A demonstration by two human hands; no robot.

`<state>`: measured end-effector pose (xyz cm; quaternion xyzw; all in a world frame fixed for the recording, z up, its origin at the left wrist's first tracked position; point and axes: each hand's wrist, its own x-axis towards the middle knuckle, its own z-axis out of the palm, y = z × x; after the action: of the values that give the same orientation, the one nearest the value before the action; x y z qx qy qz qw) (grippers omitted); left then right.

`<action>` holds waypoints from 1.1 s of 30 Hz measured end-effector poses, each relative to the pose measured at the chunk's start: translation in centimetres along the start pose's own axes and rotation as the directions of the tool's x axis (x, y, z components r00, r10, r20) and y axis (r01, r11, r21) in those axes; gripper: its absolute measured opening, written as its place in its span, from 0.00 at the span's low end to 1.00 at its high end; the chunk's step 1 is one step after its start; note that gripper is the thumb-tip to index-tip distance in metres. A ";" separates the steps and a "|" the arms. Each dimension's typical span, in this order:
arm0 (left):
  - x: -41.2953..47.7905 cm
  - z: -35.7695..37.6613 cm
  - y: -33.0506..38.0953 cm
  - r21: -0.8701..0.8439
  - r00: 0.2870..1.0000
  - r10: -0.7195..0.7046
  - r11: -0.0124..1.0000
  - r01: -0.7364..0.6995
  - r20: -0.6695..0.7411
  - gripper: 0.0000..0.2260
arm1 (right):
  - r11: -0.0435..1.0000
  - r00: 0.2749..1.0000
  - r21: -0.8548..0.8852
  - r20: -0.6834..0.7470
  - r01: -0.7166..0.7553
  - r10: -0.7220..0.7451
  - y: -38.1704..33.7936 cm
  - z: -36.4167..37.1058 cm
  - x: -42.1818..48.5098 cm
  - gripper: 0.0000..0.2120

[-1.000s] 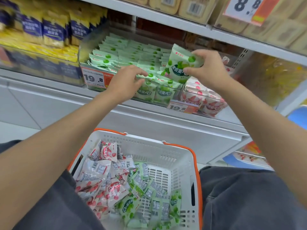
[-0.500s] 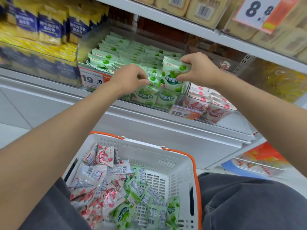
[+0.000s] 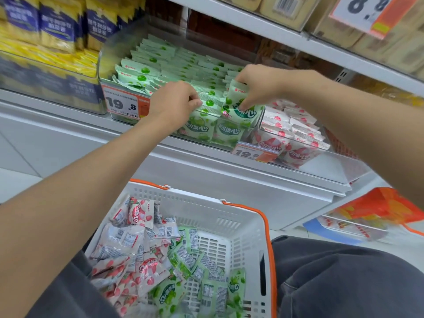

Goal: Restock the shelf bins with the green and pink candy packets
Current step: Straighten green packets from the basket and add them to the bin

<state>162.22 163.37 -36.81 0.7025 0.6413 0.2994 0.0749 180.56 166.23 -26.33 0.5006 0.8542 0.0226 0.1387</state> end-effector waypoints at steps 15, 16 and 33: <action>-0.3 0.3 -0.1 0.007 0.997 0.055 0.998 -0.055 -0.060 0.10 | 0.977 0.999 0.213 0.033 0.001 -0.008 0.3 1.5 0.0 0.20; -0.3 0.4 -0.1 0.005 0.997 0.053 0.999 -0.053 -0.060 0.10 | 0.972 0.999 0.233 0.044 -0.029 0.019 0.3 1.5 0.0 0.22; -0.3 0.4 -0.1 -0.011 0.997 0.043 0.999 -0.044 -0.070 0.10 | 0.991 0.997 -0.112 -0.015 0.069 -0.071 -1.2 2.3 0.0 0.24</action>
<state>162.32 163.16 -37.27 0.7049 0.6261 0.3295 0.0502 180.09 165.44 -28.73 0.4615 0.8700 0.0701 0.1589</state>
